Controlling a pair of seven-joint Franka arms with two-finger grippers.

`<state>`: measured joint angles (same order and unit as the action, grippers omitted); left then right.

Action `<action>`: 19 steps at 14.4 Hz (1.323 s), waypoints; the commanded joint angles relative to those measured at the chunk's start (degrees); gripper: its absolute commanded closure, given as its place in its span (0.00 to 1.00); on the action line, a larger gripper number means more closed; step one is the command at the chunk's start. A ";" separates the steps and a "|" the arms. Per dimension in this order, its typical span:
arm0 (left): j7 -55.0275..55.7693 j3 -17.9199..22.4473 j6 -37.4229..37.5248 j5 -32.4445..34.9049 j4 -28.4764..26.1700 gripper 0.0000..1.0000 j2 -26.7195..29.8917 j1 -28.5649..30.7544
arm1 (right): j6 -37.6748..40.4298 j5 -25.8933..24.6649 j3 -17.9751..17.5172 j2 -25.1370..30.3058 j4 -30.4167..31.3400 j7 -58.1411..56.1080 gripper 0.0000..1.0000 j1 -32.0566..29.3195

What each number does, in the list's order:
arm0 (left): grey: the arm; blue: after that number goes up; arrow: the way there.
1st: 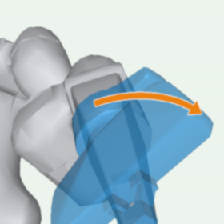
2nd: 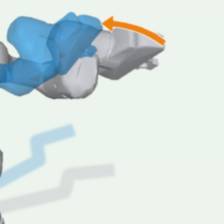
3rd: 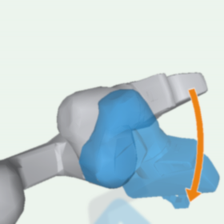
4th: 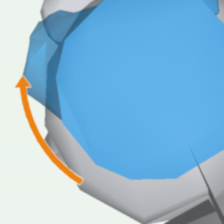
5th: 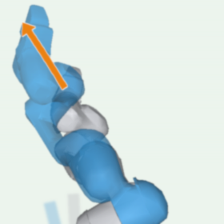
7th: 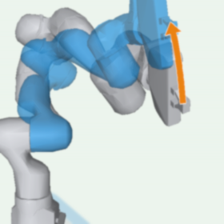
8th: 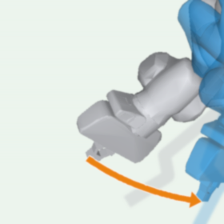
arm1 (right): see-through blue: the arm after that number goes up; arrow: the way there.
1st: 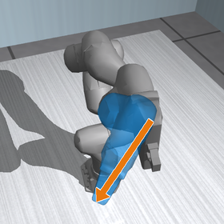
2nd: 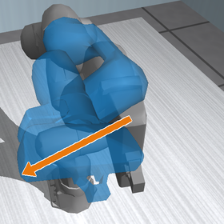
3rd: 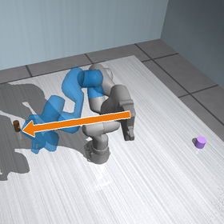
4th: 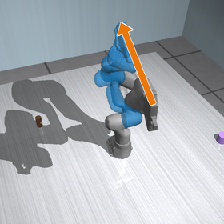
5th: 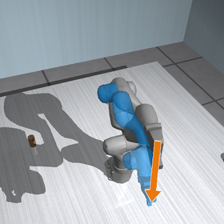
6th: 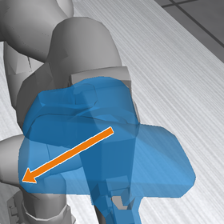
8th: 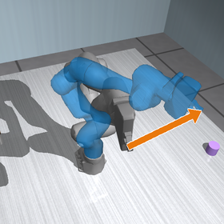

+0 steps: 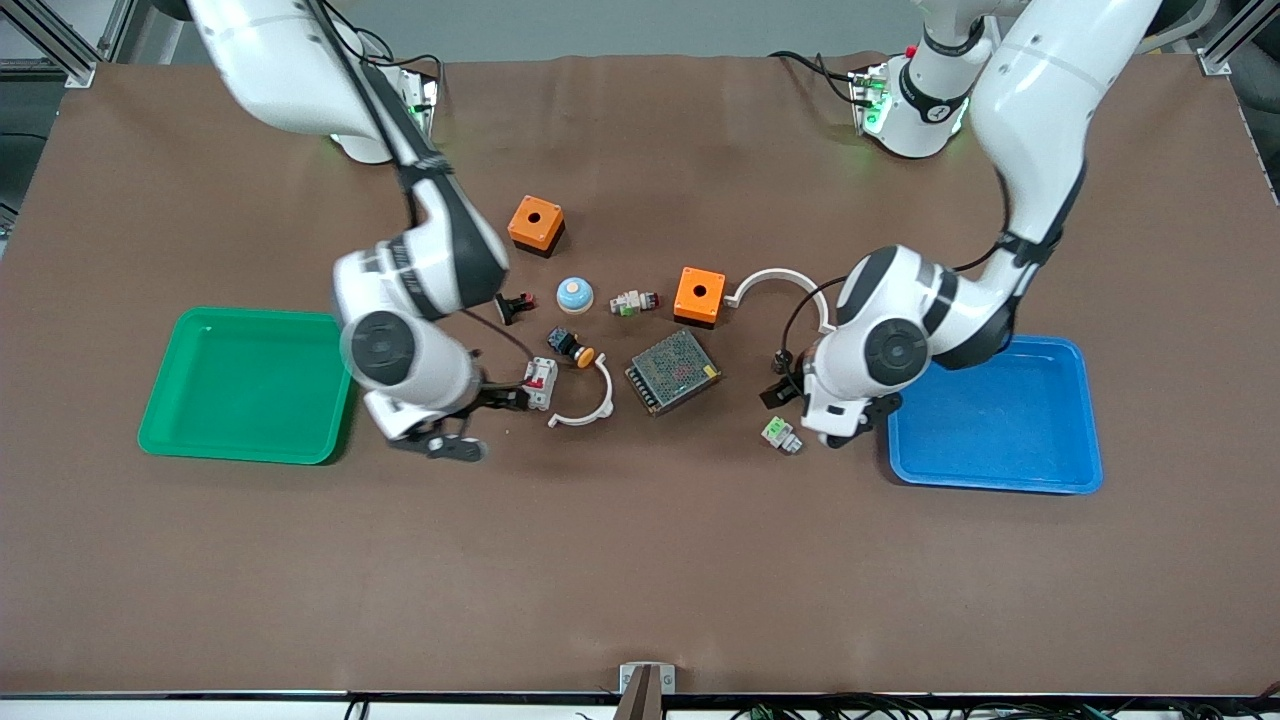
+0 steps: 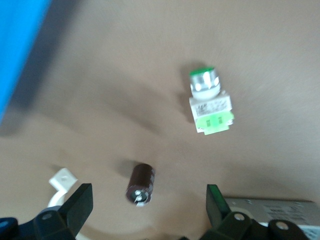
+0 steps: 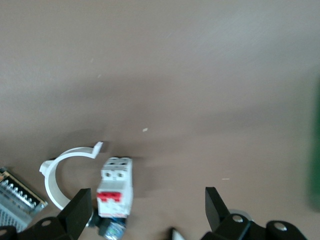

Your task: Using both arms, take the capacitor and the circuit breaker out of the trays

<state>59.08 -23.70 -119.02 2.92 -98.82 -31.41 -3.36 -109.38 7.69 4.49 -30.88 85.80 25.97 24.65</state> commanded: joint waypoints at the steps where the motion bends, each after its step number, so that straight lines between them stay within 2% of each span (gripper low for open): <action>1: 0.42 0.06 7.81 2.07 5.37 0.00 2.66 0.63 | 4.42 -0.14 -0.89 3.62 -0.29 -9.76 0.00 -7.04; 5: -7.02 0.06 16.96 9.46 13.03 0.00 4.68 1.24 | 9.61 -5.05 -0.89 7.93 0.06 -19.80 0.00 -15.31; 8: -23.17 -0.20 19.69 9.47 16.03 0.00 7.05 6.15 | 12.86 -6.10 -0.72 10.57 -0.11 -27.70 0.00 -21.73; 10: -29.35 -0.03 22.59 9.56 18.21 0.00 7.68 7.31 | 14.80 -6.90 -0.54 11.46 -0.46 -29.92 0.00 -24.63; 12: -31.39 0.15 25.23 9.64 20.33 0.00 8.03 7.40 | 17.87 -6.99 -0.45 11.46 -2.82 -29.31 0.00 -26.31; 15: -31.92 0.06 25.59 12.27 20.34 0.00 10.13 8.88 | 20.95 -7.34 -0.45 10.93 -8.18 -29.57 0.00 -27.54; 19: -33.41 -0.03 27.51 12.72 20.34 0.00 14.61 11.26 | 20.70 -6.82 -0.54 10.84 -8.81 -29.22 0.00 -28.25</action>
<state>27.71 -23.58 -93.78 14.62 -78.03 -20.03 6.80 -89.13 1.12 5.01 -19.96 77.58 -3.42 -2.55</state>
